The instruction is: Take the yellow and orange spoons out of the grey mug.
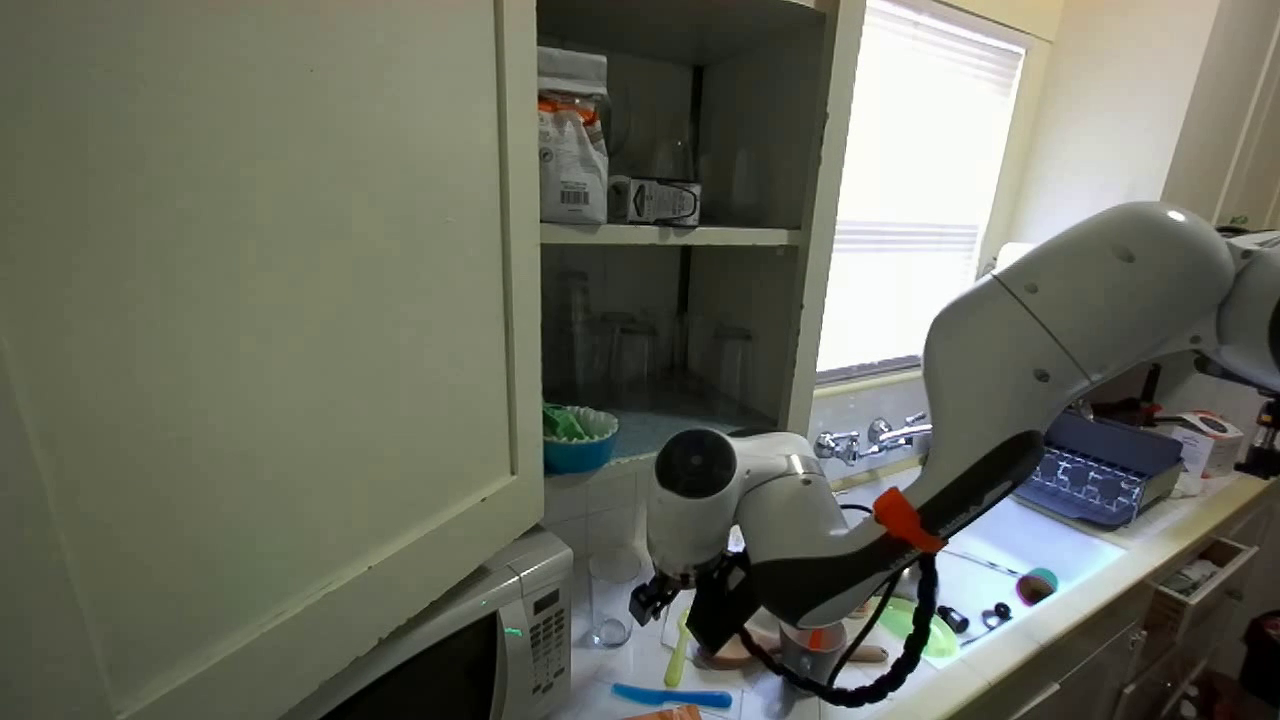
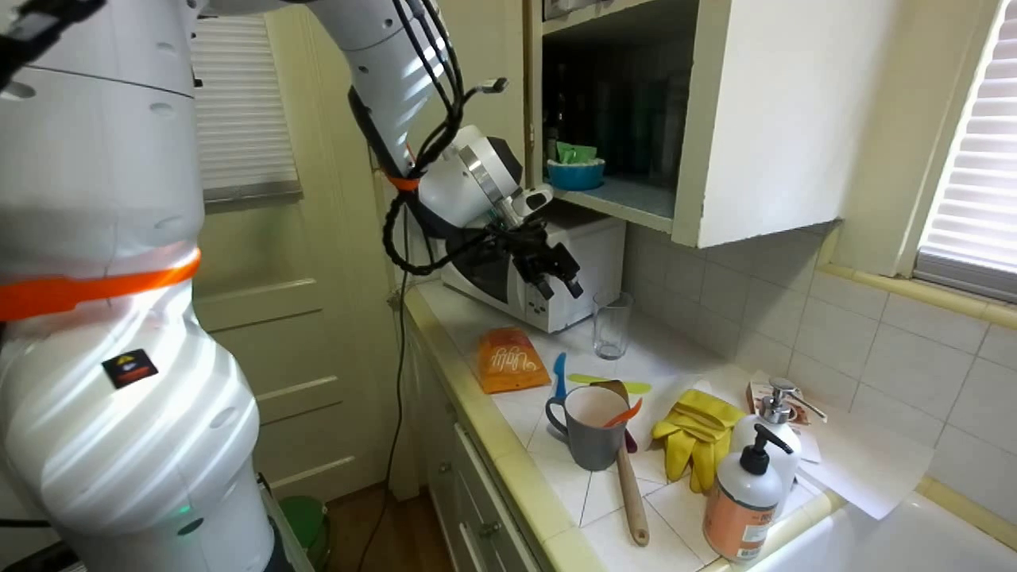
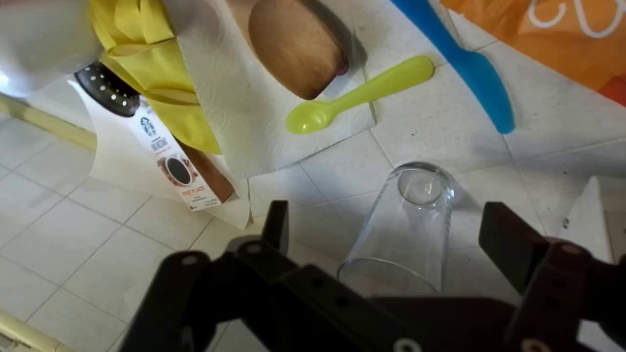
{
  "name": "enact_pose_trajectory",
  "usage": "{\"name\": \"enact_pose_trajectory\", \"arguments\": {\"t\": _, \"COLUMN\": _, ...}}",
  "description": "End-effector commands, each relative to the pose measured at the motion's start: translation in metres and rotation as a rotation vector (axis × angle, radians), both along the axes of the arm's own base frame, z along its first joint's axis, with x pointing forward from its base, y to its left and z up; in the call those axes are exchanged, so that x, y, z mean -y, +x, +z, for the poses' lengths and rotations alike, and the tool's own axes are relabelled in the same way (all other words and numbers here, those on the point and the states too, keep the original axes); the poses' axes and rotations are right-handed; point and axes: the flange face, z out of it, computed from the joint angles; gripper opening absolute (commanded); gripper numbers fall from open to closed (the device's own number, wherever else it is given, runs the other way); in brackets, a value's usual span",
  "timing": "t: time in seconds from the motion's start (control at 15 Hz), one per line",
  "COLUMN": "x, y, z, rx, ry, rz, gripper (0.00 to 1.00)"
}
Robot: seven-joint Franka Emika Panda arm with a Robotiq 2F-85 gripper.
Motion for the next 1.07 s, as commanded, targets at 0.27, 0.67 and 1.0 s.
{"name": "enact_pose_trajectory", "arguments": {"t": 0.27, "x": 0.056, "y": -0.088, "z": 0.036, "rx": 0.110, "ry": 0.298, "rz": 0.133, "gripper": 1.00}}
{"name": "enact_pose_trajectory", "arguments": {"t": 0.67, "x": 0.081, "y": -0.115, "z": 0.019, "rx": 0.139, "ry": 0.367, "rz": 0.265, "gripper": 1.00}}
{"name": "enact_pose_trajectory", "arguments": {"t": 1.0, "x": 0.092, "y": -0.130, "z": 0.015, "rx": 0.132, "ry": 0.378, "rz": 0.296, "gripper": 1.00}}
